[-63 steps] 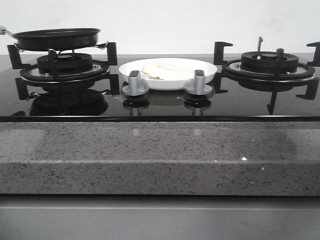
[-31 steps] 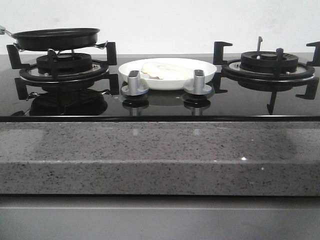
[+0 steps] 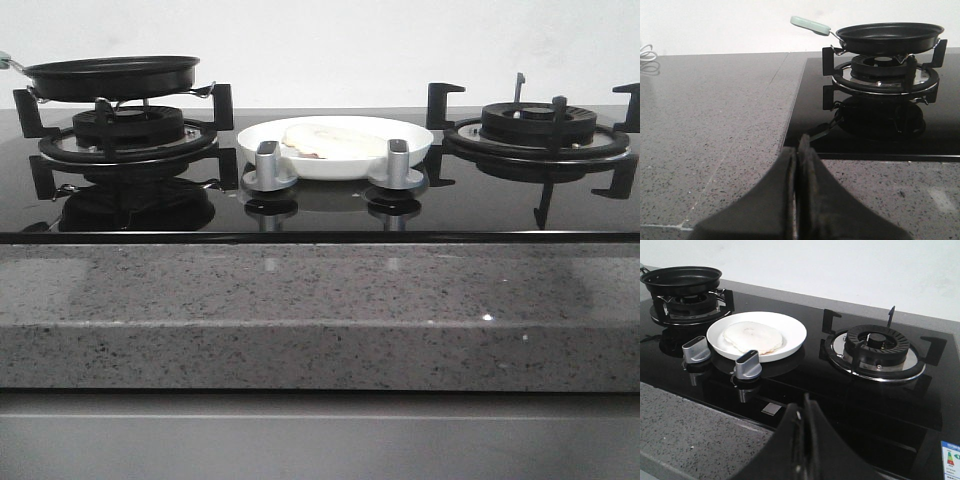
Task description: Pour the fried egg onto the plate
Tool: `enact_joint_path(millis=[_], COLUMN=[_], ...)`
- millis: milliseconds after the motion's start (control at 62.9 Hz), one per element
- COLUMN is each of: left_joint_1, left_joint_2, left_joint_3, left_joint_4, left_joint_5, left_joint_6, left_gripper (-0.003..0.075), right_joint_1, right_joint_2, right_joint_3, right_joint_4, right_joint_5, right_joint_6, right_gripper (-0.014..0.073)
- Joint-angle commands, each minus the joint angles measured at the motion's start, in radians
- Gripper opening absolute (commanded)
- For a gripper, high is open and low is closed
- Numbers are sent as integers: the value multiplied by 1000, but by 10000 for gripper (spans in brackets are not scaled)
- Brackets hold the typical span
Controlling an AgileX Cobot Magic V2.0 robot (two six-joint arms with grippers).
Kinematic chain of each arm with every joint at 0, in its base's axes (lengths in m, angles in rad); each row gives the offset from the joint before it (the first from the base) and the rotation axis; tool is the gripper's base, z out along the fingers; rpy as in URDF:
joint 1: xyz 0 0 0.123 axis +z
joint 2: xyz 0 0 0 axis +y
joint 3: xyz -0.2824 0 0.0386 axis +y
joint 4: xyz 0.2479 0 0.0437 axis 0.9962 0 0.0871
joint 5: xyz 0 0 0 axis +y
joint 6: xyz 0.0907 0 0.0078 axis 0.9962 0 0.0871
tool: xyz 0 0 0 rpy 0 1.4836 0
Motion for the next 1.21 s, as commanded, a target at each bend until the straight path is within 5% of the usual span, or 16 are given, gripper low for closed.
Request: enact_joint_path(millis=[0, 429, 652, 1192], left_joint_1=[-7, -7, -25, -25], left_joint_2=[-18, -18, -18, -18], left_joint_3=[5, 5, 5, 5], left_joint_4=[-8, -8, -8, -8], left_joint_5=[-83, -83, -83, -83], left_joint_6=[-10, -10, -10, -10], left_gripper=[-20, -20, -20, -20], right_joint_1=[-1, -241, -246, -246], right_joint_2=[7, -178, -272, -272], right_joint_3=[-18, 260, 383, 381], right_joint_4=[-2, -74, -99, -99], right_joint_5=[-85, -208, -238, -227], right_joint_6=[-7, 138, 138, 139], right_gripper=[-69, -69, -69, -69])
